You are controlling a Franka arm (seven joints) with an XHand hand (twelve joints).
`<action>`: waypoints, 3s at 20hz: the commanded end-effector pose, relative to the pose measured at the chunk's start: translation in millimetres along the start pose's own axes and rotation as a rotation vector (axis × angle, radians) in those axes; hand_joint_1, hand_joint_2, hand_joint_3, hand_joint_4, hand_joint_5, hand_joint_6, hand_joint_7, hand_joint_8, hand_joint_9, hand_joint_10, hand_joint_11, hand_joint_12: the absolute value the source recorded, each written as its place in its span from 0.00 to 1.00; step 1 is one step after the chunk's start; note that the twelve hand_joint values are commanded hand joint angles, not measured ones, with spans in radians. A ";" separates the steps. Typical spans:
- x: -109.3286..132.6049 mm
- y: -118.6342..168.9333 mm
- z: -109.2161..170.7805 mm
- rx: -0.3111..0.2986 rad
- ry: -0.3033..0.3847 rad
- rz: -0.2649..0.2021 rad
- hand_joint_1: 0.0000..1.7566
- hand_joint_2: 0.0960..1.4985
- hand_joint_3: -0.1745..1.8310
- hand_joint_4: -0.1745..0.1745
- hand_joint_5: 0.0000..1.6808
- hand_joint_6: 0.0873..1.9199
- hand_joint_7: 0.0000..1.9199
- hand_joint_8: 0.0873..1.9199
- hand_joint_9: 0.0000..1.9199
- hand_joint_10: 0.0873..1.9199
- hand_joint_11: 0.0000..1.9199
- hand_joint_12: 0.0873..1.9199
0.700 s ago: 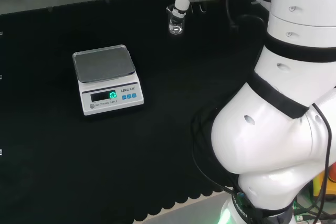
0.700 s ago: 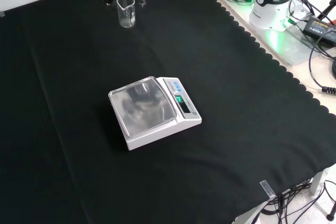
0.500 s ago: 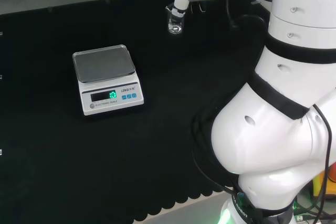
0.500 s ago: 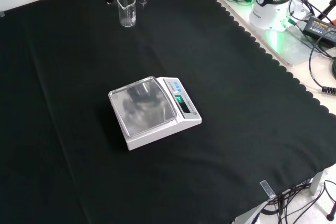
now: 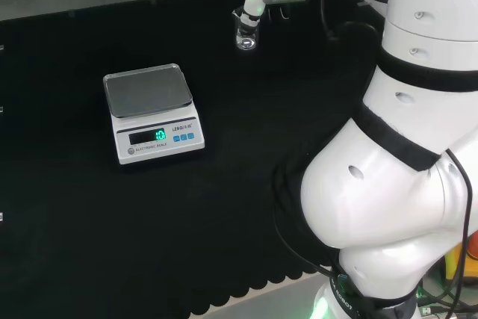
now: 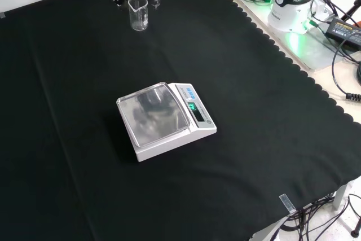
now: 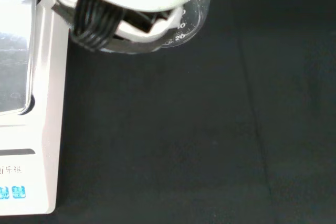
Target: Put the beaker on the electronic balance.
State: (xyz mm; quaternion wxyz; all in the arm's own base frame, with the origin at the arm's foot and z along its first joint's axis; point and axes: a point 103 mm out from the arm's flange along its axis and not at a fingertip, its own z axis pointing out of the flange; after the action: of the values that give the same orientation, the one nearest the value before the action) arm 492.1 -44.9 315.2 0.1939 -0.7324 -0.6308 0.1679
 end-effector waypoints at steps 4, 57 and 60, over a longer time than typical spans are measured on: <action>46.4 26.0 -8.5 0.002 -0.055 -0.097 0.64 0.33 0.39 0.00 0.55 0.41 0.53 0.44 0.78 0.02 0.86 0.21; 201.9 90.1 60.4 0.101 -0.121 -0.344 0.64 0.33 0.39 0.00 0.54 0.42 0.52 0.45 0.77 0.02 0.85 0.21; 203.2 92.8 62.4 0.100 -0.127 -0.337 0.64 0.33 0.39 0.00 0.54 0.42 0.52 0.45 0.77 0.02 0.85 0.22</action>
State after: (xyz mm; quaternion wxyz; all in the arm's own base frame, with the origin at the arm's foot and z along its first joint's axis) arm 570.4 146.9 218.0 0.2175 -0.5912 -0.7481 0.2086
